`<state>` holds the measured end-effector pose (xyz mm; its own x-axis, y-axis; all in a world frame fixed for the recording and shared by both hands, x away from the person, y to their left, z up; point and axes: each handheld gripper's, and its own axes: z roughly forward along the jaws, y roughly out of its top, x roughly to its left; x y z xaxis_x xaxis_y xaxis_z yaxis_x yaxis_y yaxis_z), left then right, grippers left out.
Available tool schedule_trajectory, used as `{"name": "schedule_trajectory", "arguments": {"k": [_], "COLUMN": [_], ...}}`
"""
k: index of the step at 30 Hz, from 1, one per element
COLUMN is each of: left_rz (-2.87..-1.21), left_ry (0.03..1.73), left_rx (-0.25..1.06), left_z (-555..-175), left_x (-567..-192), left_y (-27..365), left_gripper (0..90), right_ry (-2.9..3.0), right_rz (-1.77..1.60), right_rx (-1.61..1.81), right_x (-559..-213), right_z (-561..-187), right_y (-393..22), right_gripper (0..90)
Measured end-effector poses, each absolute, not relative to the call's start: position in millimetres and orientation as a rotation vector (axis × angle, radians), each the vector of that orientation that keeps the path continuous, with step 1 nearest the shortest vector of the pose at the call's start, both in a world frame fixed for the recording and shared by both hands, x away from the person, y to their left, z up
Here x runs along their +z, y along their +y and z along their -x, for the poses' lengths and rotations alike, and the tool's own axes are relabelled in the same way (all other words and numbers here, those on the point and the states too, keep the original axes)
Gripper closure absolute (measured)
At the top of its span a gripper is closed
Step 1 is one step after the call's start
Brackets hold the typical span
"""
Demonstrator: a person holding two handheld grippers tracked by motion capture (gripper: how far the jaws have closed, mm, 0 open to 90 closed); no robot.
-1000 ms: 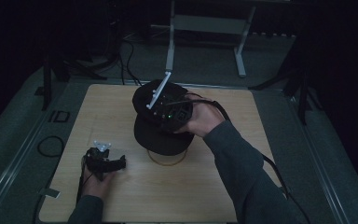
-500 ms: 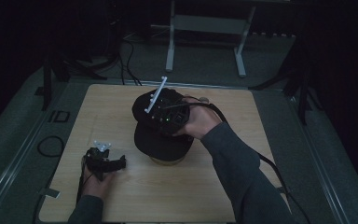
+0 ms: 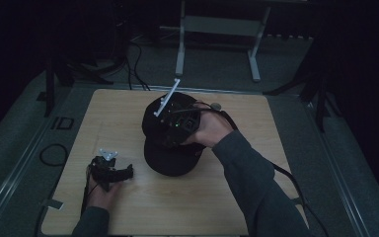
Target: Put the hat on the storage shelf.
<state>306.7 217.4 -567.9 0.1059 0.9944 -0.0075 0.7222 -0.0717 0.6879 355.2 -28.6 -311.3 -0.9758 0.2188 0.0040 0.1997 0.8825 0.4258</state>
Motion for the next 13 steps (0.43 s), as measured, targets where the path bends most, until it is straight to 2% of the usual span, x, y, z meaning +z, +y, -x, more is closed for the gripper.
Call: {"name": "schedule_trajectory", "arguments": {"k": [13], "left_rz": [-1.848], "left_ry": [1.672], "left_rx": [0.658], "left_z": [-306.7], "left_x": [-568.0], "left_y": [217.1], "left_gripper": [1.2], "right_ry": [2.962], "right_rz": [-0.385], "right_rx": [0.745], "right_x": [-301.4], "right_z": [-350.4], "right_y": [-50.1], "right_gripper": [51.6]}}
